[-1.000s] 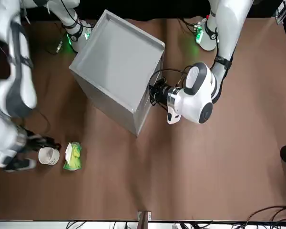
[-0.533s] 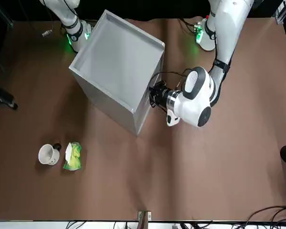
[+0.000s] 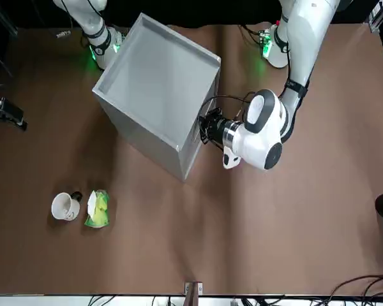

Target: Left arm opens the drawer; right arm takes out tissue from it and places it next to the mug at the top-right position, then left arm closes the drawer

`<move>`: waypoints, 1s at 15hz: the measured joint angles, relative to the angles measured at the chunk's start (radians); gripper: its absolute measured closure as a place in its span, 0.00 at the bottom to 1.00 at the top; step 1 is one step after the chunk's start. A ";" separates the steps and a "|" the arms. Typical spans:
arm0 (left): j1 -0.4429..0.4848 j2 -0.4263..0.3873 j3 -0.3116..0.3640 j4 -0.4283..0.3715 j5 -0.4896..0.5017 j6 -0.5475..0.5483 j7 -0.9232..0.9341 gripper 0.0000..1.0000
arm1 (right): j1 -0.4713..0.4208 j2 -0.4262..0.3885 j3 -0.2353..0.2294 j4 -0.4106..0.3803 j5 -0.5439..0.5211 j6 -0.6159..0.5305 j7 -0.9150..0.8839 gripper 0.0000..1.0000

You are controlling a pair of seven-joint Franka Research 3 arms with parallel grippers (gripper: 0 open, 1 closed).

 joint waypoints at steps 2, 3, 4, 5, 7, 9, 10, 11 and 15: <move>-0.001 0.000 0.001 0.000 0.003 0.005 0.000 0.99 | 0.001 -0.016 0.002 -0.019 0.000 0.016 0.000 0.00; -0.003 0.001 0.000 0.000 0.011 0.018 0.000 0.99 | 0.001 -0.021 0.002 -0.020 0.000 0.007 0.000 0.00; -0.004 0.004 0.000 0.002 0.025 0.040 0.000 0.99 | 0.001 -0.024 0.002 -0.020 0.000 -0.013 0.000 0.00; 0.000 0.008 0.001 0.007 0.042 0.057 -0.001 0.99 | 0.001 -0.028 0.002 -0.020 0.000 -0.028 0.000 0.00; 0.032 0.015 0.005 0.029 0.085 0.069 -0.001 0.99 | 0.001 -0.034 0.002 -0.020 0.000 -0.039 0.000 0.00; 0.119 0.016 0.005 0.084 0.211 0.069 0.011 0.98 | 0.001 -0.036 0.001 -0.020 0.000 -0.039 0.000 0.00; 0.145 0.016 0.005 0.105 0.274 0.068 0.015 0.95 | 0.001 -0.036 0.001 -0.020 0.000 -0.039 0.000 0.00; 0.165 0.016 0.004 0.124 0.339 0.067 0.017 0.92 | 0.001 -0.037 0.001 -0.020 0.000 -0.038 0.000 0.00; 0.191 -0.005 0.002 0.161 0.596 0.066 0.140 0.68 | 0.001 -0.041 0.003 -0.020 0.000 -0.038 0.000 0.00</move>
